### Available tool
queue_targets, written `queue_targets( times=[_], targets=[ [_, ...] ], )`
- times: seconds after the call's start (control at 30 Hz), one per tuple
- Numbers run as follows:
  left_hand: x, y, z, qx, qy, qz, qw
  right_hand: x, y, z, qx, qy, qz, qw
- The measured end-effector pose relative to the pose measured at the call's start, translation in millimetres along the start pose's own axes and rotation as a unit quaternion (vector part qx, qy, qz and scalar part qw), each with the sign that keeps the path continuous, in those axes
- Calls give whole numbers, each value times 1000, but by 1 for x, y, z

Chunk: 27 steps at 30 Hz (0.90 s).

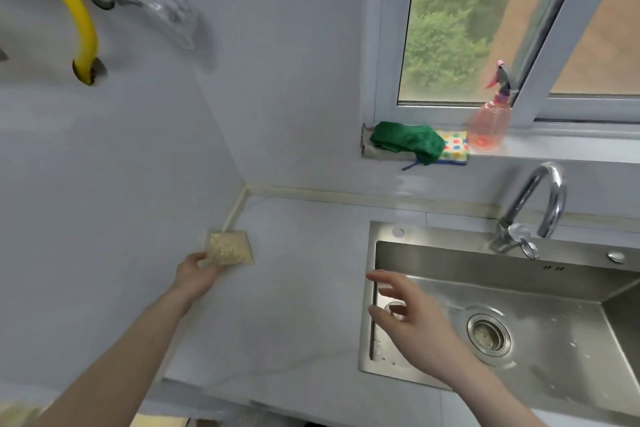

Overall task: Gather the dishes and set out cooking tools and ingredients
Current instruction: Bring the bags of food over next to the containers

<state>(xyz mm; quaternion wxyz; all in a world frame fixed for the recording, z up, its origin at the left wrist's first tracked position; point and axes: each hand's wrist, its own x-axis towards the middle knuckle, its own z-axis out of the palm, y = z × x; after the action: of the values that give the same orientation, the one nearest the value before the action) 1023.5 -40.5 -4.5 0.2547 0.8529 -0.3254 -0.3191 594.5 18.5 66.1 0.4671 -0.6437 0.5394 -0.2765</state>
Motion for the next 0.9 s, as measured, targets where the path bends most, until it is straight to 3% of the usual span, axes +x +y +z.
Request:
queue_targets(
  times=[0.1, 0.23, 0.33, 0.47, 0.57, 0.7, 0.9],
  targets=[
    [45, 9, 8, -56, 15, -24, 998, 20, -4, 10, 21, 40, 27, 999],
    [88, 1, 23, -47, -3, -69, 997, 29, -12, 37, 62, 92, 81, 990],
    [129, -25, 33, 7, 34, -75, 997, 36, -19, 66, 71, 117, 102, 985],
    [104, -11, 35, 1, 92, -53, 994, 38, -23, 94, 79, 123, 118, 982],
    [90, -7, 38, -24, 54, -41, 997, 32, -27, 106, 91, 144, 129, 977],
    [81, 2, 37, -17, 62, 33, 997, 16, -31, 105, 110, 177, 141, 968],
    [35, 57, 58, 25, -35, 208, 977, -47, -32, 83, 108, 250, 149, 951]
  ],
)
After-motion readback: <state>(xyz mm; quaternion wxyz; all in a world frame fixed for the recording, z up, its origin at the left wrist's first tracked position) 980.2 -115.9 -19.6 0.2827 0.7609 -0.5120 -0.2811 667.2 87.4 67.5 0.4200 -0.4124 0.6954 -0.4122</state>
